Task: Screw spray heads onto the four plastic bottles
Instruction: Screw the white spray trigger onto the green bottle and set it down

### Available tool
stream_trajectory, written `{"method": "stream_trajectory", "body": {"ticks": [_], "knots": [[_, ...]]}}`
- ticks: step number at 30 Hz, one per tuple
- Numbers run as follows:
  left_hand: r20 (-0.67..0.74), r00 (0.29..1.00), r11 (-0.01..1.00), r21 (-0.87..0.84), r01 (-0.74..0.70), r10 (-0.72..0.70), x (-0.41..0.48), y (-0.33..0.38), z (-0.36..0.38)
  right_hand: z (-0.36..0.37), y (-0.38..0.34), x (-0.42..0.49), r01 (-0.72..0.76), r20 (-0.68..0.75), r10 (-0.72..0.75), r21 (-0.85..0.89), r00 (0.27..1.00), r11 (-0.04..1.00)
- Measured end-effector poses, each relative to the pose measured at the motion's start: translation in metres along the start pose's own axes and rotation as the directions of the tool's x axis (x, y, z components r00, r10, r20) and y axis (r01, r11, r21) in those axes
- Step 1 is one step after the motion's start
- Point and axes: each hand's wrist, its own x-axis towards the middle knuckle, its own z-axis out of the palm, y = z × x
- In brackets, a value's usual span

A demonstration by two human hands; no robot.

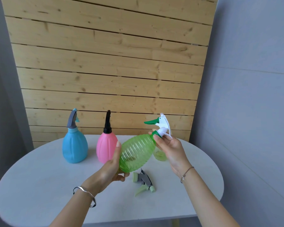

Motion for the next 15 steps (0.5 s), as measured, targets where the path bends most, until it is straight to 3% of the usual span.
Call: {"method": "stream_trajectory", "body": {"ticks": [4, 9, 11, 13, 15], "knots": [[0.048, 0.991, 0.992, -0.030, -0.122, 0.123, 0.0012, -0.0054, -0.0007, -0.0032, 0.0010, 0.0002, 0.004, -0.080, -0.003, 0.010, 0.997, 1.000], [0.038, 0.995, 0.978, -0.191, -0.080, 0.089, 0.0048, -0.0037, -0.0022, 0.0000, 0.0029, -0.0014, -0.006, -0.095, 0.006, -0.001, 0.996, 1.000], [-0.027, 0.999, 0.996, -0.089, -0.024, 0.022, 0.0042, -0.0004, 0.0000, 0.0022, 0.0025, -0.0017, -0.003, -0.078, 0.003, -0.002, 0.997, 1.000], [-0.063, 0.997, 0.998, 0.039, -0.039, 0.042, 0.0054, -0.0026, -0.0009, 0.0034, 0.0018, -0.0017, -0.003, -0.072, 0.003, 0.005, 0.997, 1.000], [-0.018, 0.994, 0.995, -0.001, -0.104, 0.104, 0.0036, -0.0032, -0.0040, 0.0016, 0.0011, -0.0014, -0.006, -0.098, 0.009, 0.026, 0.995, 1.000]]}}
